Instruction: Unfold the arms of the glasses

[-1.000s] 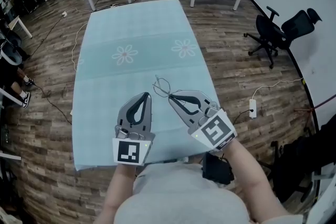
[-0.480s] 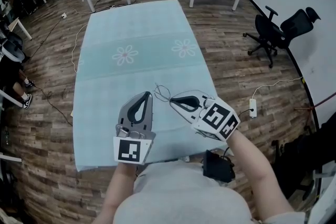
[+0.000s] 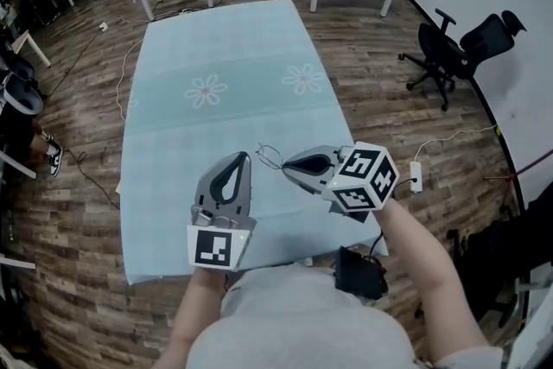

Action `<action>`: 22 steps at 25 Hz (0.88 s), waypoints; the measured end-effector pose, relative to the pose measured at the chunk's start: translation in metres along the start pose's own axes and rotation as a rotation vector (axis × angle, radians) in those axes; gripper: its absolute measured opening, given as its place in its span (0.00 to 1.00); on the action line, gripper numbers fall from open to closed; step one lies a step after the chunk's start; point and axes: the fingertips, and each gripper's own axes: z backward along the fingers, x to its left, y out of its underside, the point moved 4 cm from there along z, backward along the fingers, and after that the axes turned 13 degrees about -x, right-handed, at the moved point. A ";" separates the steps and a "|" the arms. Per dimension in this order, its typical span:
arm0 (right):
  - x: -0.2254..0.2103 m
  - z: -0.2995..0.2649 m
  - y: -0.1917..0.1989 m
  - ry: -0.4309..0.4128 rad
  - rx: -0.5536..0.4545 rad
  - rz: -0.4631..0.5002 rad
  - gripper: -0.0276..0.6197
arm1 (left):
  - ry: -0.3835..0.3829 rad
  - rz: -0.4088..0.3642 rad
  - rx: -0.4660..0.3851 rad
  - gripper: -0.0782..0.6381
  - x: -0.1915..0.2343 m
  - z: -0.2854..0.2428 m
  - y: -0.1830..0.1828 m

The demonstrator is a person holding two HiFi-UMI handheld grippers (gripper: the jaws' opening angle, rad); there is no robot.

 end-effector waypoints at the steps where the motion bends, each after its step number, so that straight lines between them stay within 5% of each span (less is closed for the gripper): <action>1: -0.001 0.000 0.001 -0.008 0.002 -0.031 0.06 | -0.002 0.002 0.001 0.12 0.000 0.000 0.000; 10: -0.013 0.003 0.005 -0.082 -0.030 -0.303 0.06 | -0.007 -0.001 0.008 0.12 0.005 0.004 0.004; 22: -0.017 0.006 0.006 -0.148 -0.046 -0.510 0.06 | 0.009 0.008 0.026 0.12 0.003 0.001 0.012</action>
